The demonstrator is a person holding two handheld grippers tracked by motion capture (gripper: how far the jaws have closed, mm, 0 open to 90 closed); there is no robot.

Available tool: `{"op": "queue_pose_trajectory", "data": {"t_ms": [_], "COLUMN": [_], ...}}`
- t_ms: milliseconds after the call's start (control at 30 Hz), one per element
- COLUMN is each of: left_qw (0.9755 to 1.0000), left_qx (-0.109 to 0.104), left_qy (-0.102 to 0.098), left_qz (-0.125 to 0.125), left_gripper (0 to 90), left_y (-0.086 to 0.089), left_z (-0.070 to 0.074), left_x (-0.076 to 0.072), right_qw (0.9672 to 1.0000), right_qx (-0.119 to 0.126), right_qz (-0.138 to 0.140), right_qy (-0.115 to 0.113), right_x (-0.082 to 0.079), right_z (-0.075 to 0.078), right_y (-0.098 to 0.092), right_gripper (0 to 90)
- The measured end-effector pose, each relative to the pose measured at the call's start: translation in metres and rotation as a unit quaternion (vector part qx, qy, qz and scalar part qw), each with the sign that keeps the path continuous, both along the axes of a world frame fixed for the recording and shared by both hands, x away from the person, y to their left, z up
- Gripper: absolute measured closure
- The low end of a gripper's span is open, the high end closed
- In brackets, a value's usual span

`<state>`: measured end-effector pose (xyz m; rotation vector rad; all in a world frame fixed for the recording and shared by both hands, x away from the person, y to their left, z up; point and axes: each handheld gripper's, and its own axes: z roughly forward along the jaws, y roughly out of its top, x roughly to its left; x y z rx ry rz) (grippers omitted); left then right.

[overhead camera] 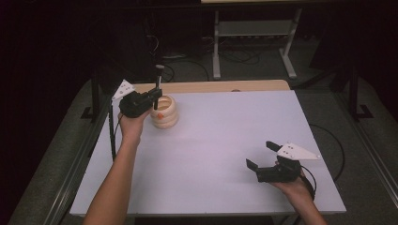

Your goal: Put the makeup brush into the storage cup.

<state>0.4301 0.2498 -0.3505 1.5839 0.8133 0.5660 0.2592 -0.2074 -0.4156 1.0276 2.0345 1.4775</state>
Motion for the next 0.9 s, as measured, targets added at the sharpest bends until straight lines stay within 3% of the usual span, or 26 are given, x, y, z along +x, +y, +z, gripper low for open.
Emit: {"op": "queue_pose_trajectory", "data": {"t_ms": [367,767,900], "left_qw": [0.9999,0.9993,0.9990], "left_qx": [0.002,-0.017,-0.013], "left_qy": [0.011,0.023,0.031], "left_qz": [0.012,0.026,0.028], "left_gripper": [79.4,79.3,79.3], "left_y": [0.001,0.007,0.007], "left_z": [-0.011,-0.023,-0.028], "left_x": [0.016,0.030,0.033], "right_qw": [1.0000,1.0000,1.0000], "right_qx": [0.002,0.002,0.001], "right_qz": [0.000,0.003,0.004], "right_qy": [0.000,0.001,0.002], "right_x": [-0.001,-0.001,-0.001], "right_z": [0.000,0.000,0.000], "right_y": [0.000,0.000,0.000], "right_gripper": [1.1,4.0,4.0]}}
